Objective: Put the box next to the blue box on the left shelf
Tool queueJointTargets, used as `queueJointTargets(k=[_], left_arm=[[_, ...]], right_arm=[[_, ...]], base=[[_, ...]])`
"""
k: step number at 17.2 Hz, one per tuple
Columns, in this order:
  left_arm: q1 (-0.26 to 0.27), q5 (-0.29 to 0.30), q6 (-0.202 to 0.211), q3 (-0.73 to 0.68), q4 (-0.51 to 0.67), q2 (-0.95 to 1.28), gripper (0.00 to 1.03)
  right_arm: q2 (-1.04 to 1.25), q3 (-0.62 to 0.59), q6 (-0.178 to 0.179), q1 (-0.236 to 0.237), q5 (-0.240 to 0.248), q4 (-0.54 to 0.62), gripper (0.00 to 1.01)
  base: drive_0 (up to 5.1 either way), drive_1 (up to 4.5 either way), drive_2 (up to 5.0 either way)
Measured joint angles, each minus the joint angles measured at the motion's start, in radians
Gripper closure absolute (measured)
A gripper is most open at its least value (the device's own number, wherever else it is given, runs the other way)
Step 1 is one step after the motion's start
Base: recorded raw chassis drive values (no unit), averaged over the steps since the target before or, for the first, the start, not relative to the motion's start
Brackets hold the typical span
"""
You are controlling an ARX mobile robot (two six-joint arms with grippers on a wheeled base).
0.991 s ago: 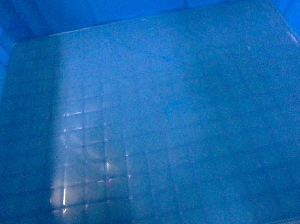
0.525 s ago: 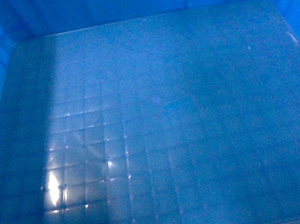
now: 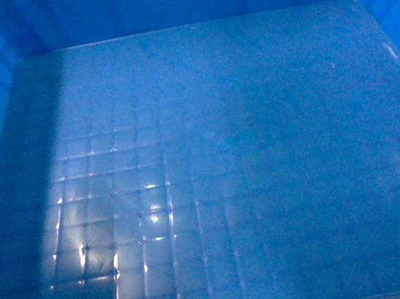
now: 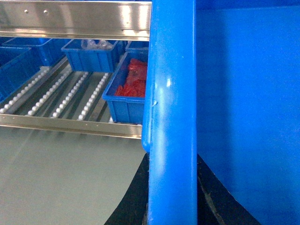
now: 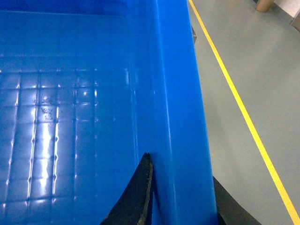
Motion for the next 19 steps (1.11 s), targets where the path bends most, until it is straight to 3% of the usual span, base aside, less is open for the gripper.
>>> queueJointTargets(k=[5,19], left_arm=[[0.000,0.000,0.000,0.000,0.000,0.000,0.91],[0.000,0.000,0.000,0.000,0.000,0.000,0.91]], right_arm=[[0.000,0.000,0.000,0.000,0.000,-0.001,0.85],[0.000,0.000,-0.001,0.000,0.000,-0.001,0.85]], base=[[0.0,4.01,-4.0],[-5.0,2.43,2.4]])
